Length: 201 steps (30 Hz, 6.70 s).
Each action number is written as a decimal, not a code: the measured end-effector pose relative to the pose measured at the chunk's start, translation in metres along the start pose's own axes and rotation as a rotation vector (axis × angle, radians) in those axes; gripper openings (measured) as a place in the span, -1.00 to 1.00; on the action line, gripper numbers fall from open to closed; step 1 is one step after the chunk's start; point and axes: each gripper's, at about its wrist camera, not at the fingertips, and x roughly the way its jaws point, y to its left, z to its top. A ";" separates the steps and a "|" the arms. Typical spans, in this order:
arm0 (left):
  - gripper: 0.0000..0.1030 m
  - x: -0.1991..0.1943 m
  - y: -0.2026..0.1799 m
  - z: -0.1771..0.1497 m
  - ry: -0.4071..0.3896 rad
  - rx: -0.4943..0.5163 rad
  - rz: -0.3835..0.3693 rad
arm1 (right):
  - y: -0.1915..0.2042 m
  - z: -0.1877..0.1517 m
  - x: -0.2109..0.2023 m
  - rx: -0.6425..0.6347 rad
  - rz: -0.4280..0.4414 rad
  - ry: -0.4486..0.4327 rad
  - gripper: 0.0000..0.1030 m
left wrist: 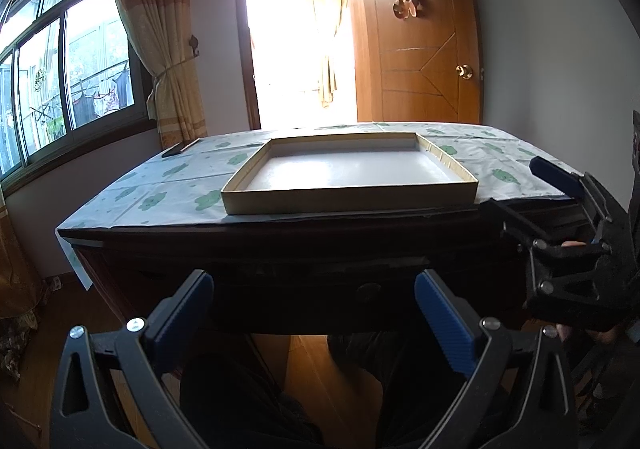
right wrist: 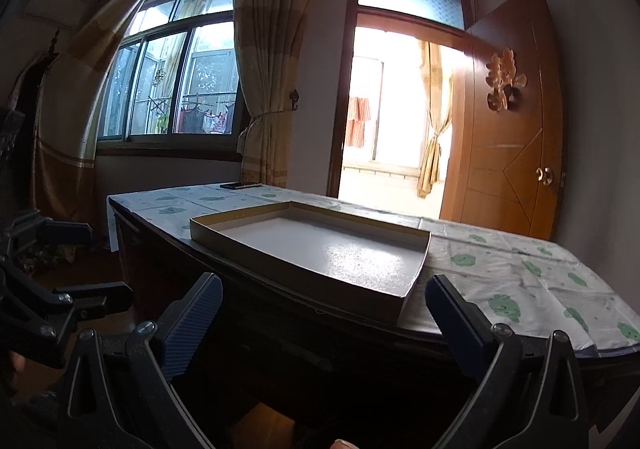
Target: Take underwear out of drawer
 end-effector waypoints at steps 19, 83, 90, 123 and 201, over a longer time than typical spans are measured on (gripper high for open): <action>0.99 0.016 0.001 -0.007 0.050 -0.011 0.007 | -0.011 -0.058 0.044 -0.241 -0.151 -0.223 0.99; 0.99 0.030 0.015 -0.030 0.118 -0.062 0.024 | 0.004 -0.060 0.028 -0.342 -0.108 -0.093 0.99; 0.99 0.029 0.017 -0.033 0.118 -0.068 0.022 | 0.007 -0.058 0.022 -0.327 -0.079 -0.045 0.99; 0.99 0.026 0.024 -0.033 0.123 -0.100 0.012 | 0.010 -0.053 0.004 -0.224 0.042 0.153 0.99; 0.24 0.171 0.048 -0.058 0.758 0.224 -0.090 | -0.010 -0.052 0.044 -0.126 0.307 0.543 0.99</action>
